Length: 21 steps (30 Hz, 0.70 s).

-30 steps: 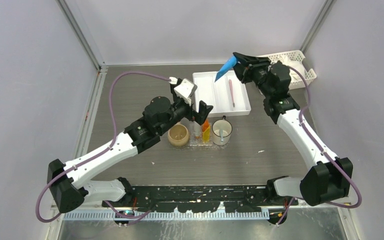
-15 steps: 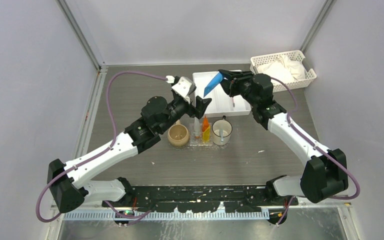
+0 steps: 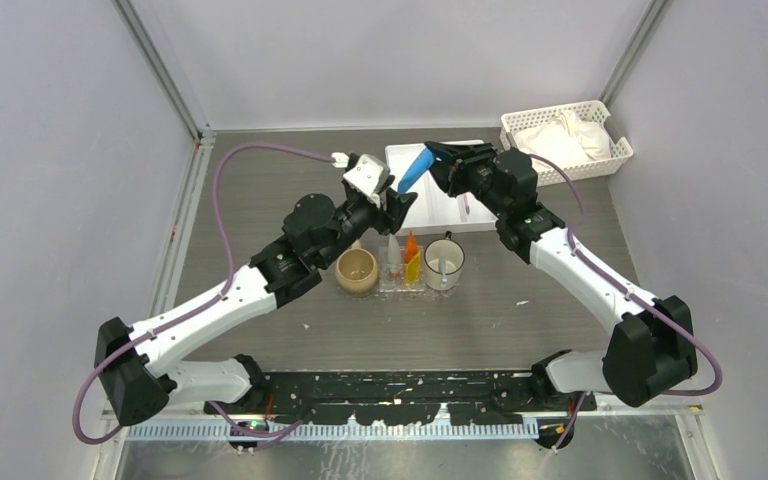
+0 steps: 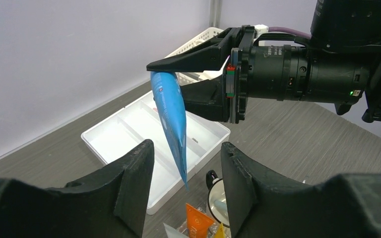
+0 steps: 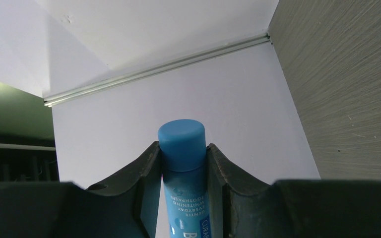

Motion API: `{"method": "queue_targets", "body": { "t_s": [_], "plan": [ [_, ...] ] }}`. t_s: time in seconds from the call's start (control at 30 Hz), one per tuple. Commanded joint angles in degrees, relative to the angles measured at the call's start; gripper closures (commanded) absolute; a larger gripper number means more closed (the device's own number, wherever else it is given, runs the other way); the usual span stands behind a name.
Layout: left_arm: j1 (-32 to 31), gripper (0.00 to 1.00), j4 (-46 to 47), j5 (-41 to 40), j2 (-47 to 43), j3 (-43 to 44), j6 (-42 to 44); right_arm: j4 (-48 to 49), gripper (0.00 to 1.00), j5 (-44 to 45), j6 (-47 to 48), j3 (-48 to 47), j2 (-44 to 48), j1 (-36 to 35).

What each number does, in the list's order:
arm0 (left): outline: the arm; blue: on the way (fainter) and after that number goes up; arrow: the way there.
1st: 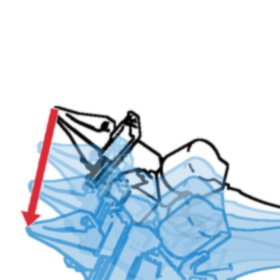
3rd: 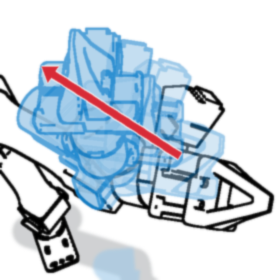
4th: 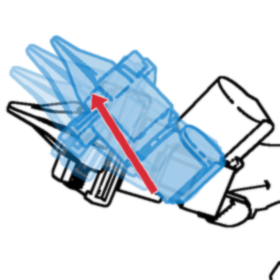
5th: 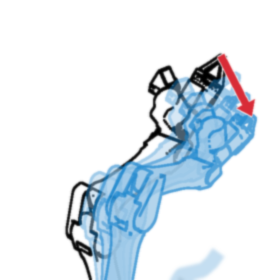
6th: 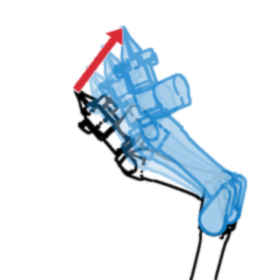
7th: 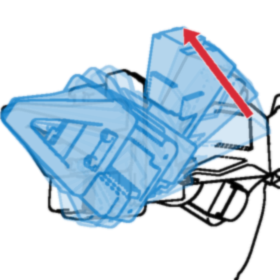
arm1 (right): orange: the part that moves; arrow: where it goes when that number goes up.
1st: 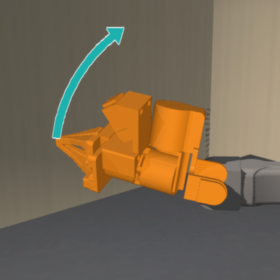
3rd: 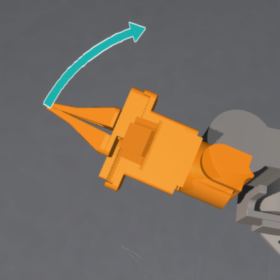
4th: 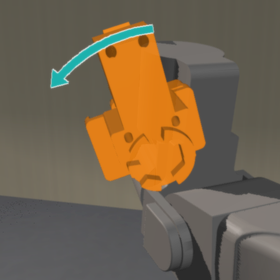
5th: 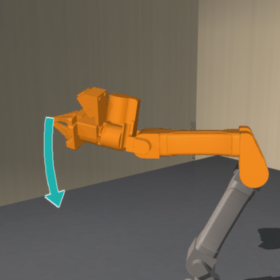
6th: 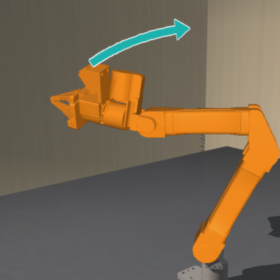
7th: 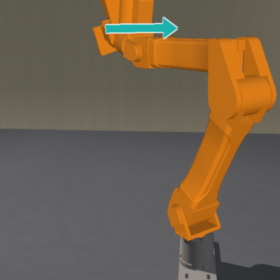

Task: Prepare toiletry sets of a toothbrush and toothpaste on the tray

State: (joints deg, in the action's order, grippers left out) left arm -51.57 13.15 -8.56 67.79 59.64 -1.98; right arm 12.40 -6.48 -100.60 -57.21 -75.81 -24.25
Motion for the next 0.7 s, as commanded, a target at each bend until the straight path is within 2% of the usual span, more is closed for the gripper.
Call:
{"method": "queue_targets", "body": {
  "t_s": [0.0,0.23,0.43,0.57,0.67],
  "plan": [
    [0.24,0.49,3.59,-2.37,-0.63,-0.38,1.1,4.29,0.97,1.6,-0.3,-1.33,1.95,-0.29],
    [0.33,0.79,3.01,-4.26,0.42,0.45,0.56,4.75,0.97,1.66,-0.28,-1.32,2.07,-1.15],
    [0.42,0.81,3.37,-4.94,1.0,0.37,0.17,5.26,0.97,1.67,-0.74,-1.61,2.18,-1.58],
    [0.82,0.94,2.52,-5.58,1.45,0.97,-0.72,5.39,0.97,1.65,-0.78,-1.9,2.25,-2.08],
    [1.18,0.96,1.72,-5.47,1.64,1.56,-1.09,5.42,0.97,1.73,-0.78,-1.77,2.42,-2.33]
  ]
}}
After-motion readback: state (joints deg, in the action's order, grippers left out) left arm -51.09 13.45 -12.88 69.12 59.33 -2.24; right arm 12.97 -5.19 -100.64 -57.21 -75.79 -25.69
